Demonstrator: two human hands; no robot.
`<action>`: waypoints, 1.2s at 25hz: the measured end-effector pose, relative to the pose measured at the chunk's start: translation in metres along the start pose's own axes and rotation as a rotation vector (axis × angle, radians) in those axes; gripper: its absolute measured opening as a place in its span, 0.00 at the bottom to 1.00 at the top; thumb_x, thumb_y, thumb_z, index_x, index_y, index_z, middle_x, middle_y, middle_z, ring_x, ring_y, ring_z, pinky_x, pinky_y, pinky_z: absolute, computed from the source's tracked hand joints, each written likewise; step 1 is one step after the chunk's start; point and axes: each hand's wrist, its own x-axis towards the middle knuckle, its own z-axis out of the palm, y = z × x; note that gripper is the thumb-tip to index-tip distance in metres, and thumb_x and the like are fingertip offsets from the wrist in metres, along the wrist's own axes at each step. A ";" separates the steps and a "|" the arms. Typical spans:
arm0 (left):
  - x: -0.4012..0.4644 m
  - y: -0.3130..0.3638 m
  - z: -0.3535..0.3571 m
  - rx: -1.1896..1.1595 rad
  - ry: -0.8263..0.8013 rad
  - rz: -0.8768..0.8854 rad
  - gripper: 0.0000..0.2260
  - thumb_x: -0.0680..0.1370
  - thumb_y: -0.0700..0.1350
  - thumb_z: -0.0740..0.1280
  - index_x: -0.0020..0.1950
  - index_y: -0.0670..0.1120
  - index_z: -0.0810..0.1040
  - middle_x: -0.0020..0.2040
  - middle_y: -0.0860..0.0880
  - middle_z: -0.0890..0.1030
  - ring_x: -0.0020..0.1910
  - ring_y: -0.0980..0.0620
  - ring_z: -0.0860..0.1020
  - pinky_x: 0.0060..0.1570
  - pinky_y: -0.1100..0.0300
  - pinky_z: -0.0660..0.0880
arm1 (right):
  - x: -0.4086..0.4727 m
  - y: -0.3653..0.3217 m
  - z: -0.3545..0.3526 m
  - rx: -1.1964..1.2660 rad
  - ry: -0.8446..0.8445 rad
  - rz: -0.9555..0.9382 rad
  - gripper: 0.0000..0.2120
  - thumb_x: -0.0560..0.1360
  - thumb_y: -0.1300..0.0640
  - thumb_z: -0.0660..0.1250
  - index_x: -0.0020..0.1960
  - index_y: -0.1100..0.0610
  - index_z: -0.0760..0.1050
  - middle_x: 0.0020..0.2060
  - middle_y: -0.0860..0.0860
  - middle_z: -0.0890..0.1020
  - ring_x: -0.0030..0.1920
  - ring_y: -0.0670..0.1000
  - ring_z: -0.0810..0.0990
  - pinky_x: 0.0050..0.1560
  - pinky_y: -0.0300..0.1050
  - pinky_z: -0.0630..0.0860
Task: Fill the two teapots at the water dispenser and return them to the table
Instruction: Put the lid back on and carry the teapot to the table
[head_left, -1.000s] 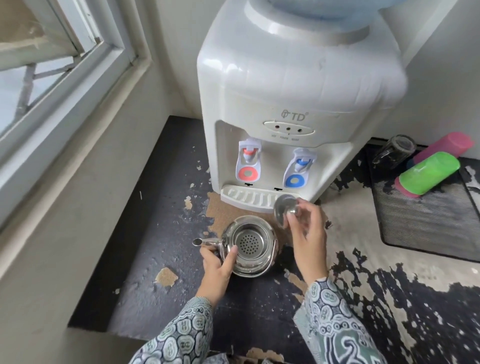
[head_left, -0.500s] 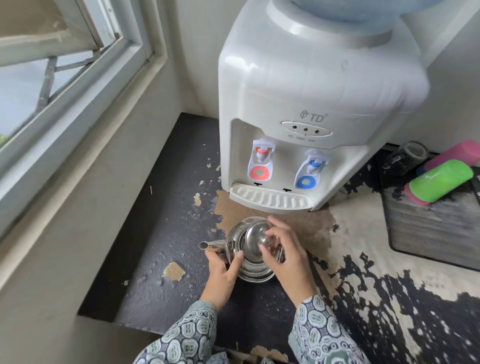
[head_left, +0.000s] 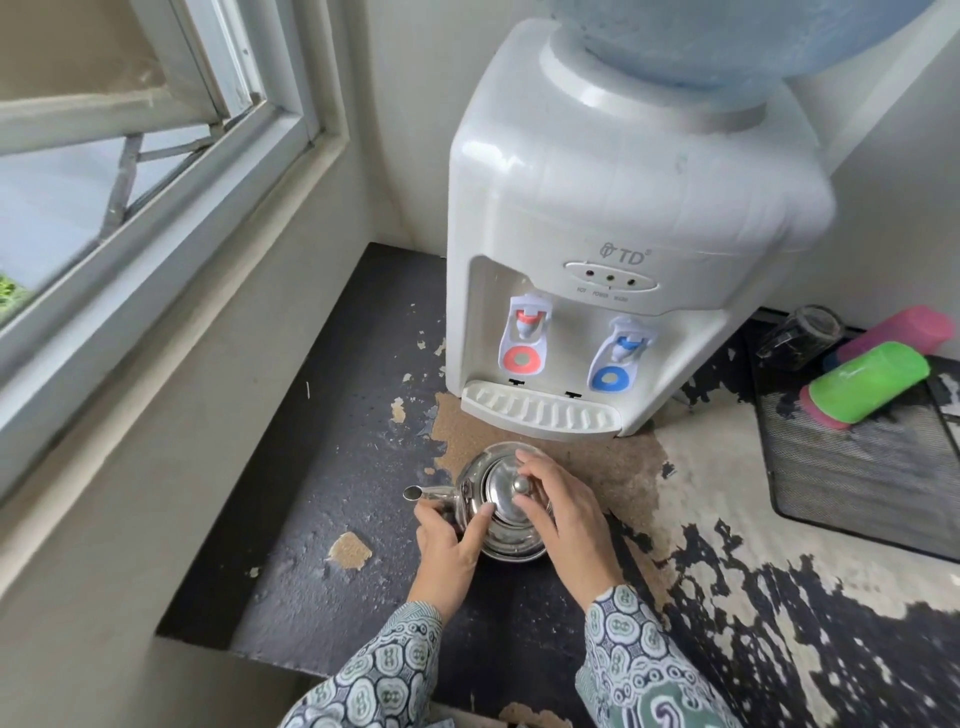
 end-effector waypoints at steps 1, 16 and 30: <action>0.000 0.000 -0.001 0.000 0.000 -0.007 0.15 0.73 0.52 0.68 0.44 0.55 0.60 0.48 0.56 0.67 0.55 0.48 0.67 0.54 0.58 0.63 | 0.001 0.000 0.000 -0.019 -0.011 -0.002 0.16 0.73 0.54 0.67 0.60 0.53 0.72 0.61 0.45 0.77 0.61 0.47 0.75 0.63 0.47 0.70; -0.005 0.023 -0.007 -0.024 -0.114 -0.159 0.28 0.70 0.57 0.69 0.58 0.45 0.59 0.61 0.45 0.70 0.66 0.43 0.66 0.69 0.44 0.63 | 0.010 -0.006 -0.009 -0.017 -0.212 0.270 0.13 0.74 0.46 0.62 0.57 0.38 0.65 0.64 0.35 0.71 0.74 0.47 0.53 0.65 0.74 0.36; -0.038 0.069 -0.033 0.130 -0.329 -0.176 0.11 0.79 0.49 0.60 0.41 0.45 0.73 0.37 0.53 0.83 0.40 0.49 0.74 0.33 0.66 0.67 | 0.009 0.005 -0.025 0.544 -0.270 0.294 0.12 0.74 0.41 0.55 0.52 0.42 0.74 0.58 0.32 0.74 0.61 0.33 0.70 0.64 0.38 0.65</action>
